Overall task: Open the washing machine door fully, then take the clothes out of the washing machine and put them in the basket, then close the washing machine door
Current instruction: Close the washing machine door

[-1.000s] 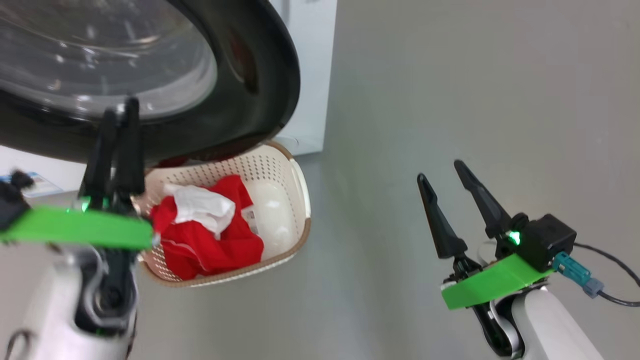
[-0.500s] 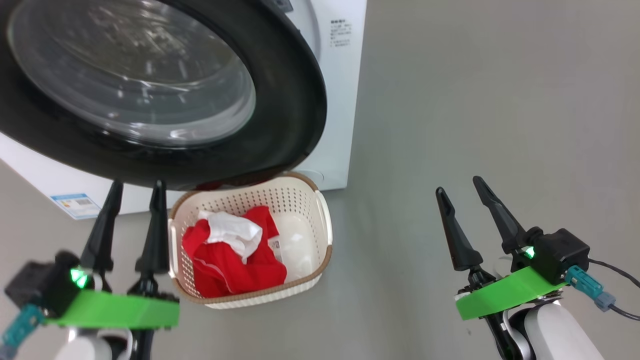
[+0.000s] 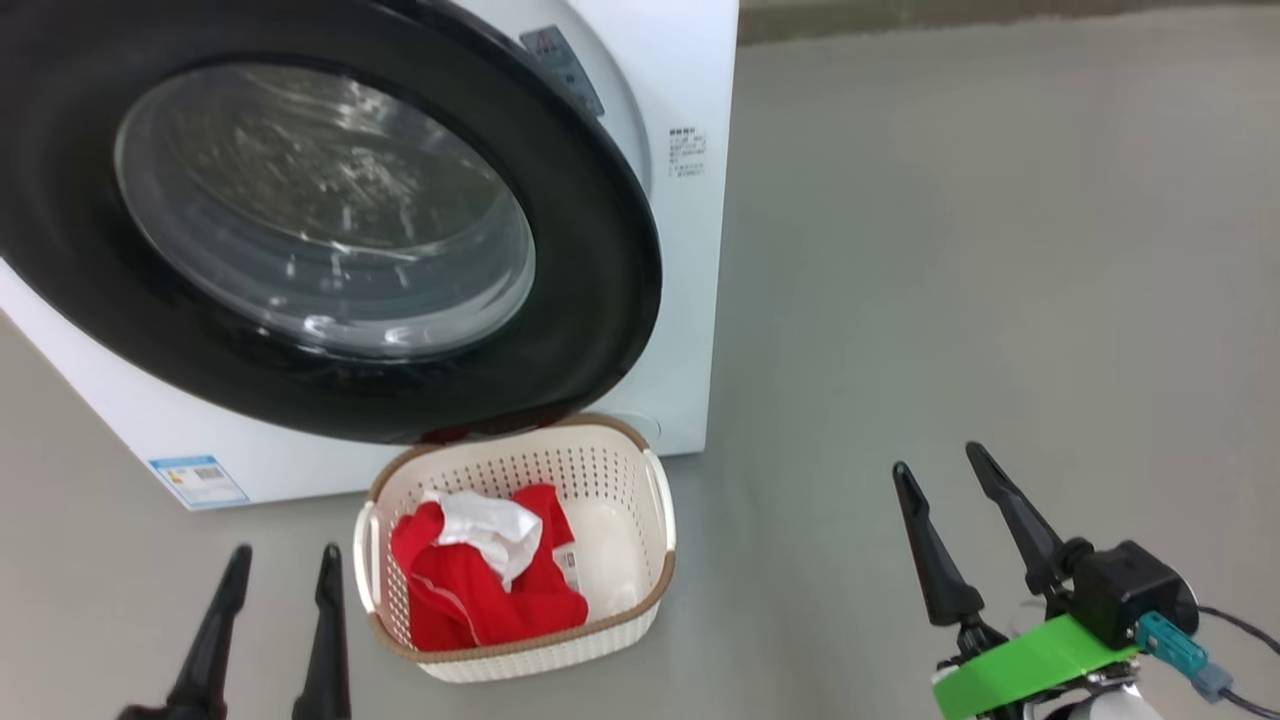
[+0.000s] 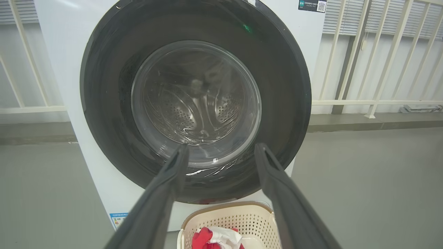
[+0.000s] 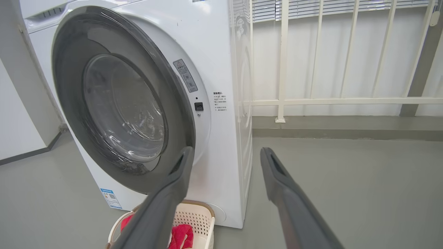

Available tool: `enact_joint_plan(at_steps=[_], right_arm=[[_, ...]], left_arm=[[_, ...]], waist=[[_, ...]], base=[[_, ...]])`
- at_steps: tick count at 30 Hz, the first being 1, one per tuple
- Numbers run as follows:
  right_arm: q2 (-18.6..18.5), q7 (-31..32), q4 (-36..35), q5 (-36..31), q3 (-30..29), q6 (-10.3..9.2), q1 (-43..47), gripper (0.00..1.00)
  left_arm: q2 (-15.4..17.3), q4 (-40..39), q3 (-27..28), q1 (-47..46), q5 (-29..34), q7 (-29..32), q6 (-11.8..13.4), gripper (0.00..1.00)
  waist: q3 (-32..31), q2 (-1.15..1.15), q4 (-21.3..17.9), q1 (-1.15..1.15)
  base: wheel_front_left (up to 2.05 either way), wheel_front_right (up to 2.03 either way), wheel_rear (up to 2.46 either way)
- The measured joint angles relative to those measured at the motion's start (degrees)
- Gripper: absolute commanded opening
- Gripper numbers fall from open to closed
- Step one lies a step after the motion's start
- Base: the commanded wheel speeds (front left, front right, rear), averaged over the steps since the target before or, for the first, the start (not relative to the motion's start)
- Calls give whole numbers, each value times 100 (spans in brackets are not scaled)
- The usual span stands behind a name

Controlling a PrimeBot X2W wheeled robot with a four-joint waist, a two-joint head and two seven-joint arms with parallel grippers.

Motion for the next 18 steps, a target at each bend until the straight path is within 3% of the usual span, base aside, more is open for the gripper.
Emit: enact_joint_plan(at_steps=[18], right_arm=[[8, 0, -159, -103, -126, 0, 255, 100]], left_arm=[[-325, 204, 159, 148, 460, 0, -247, 100]], waist=[[-184, 0, 1, 0]], base=[[0, 0, 0]])
